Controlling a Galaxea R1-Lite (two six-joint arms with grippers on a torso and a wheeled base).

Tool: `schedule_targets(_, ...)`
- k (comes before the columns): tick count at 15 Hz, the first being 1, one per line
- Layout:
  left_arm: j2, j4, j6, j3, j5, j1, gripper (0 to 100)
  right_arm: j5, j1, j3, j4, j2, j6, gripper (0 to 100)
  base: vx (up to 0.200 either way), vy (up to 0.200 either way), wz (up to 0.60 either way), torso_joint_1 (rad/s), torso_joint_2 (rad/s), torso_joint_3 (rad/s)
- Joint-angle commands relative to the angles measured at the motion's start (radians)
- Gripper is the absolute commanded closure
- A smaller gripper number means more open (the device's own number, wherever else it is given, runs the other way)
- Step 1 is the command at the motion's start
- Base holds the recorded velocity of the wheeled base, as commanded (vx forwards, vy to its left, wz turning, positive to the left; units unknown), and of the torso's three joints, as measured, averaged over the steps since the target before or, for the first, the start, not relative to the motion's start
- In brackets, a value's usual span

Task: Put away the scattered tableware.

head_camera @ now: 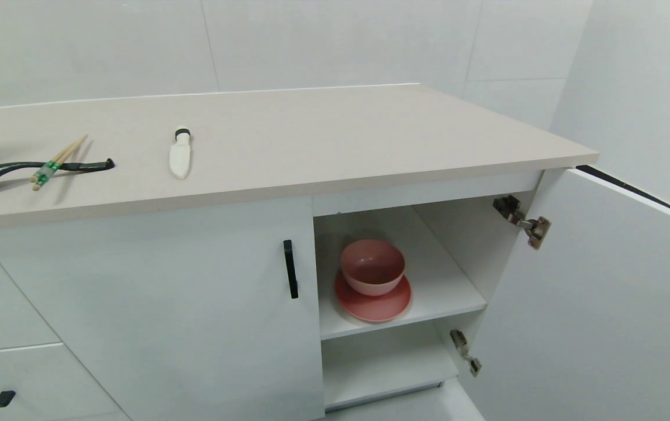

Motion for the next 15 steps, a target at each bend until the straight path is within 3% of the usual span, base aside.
schedule_targets(1,-0.086,0.059,0.0,0.001,0.0,0.036,0,0.002,-0.01,0.001,0.007,-0.044,0.0,0,0.0,0.0,0.0,0.0,0.0,0.0)
schedule_targets(3,-0.121,0.113,-0.005,0.001,0.001,0.057,0,0.002,-0.027,0.003,0.009,-0.058,-0.002,0,0.0,0.0,0.0,0.0,0.0,0.0)
schedule_targets(8,-0.123,0.14,-0.036,0.001,0.003,0.079,0,0.002,-0.03,0.064,0.009,-0.096,-0.031,0,0.0,0.0,0.0,0.0,0.0,0.0)
schedule_targets(11,-0.14,0.189,-0.036,0.001,0.003,0.165,0,0.052,-0.03,0.077,0.012,-0.096,-0.036,0,0.0,0.0,0.0,0.0,0.0,0.0)
schedule_targets(12,-0.163,0.226,-0.034,0.001,0.003,0.185,0,0.052,-0.03,0.078,0.012,-0.096,-0.045,0,0.0,0.0,0.0,0.0,0.0,0.0)
schedule_targets(13,-0.221,0.335,-0.031,0.001,-0.002,0.209,0,0.052,-0.03,0.098,0.006,-0.096,-0.059,0,0.0,0.0,0.0,0.0,0.0,0.0)
schedule_targets(15,-0.221,0.438,-0.034,0.001,-0.003,0.209,0,0.052,-0.03,0.13,0.004,-0.096,-0.059,0,0.0,0.0,0.0,0.0,0.0,0.0)
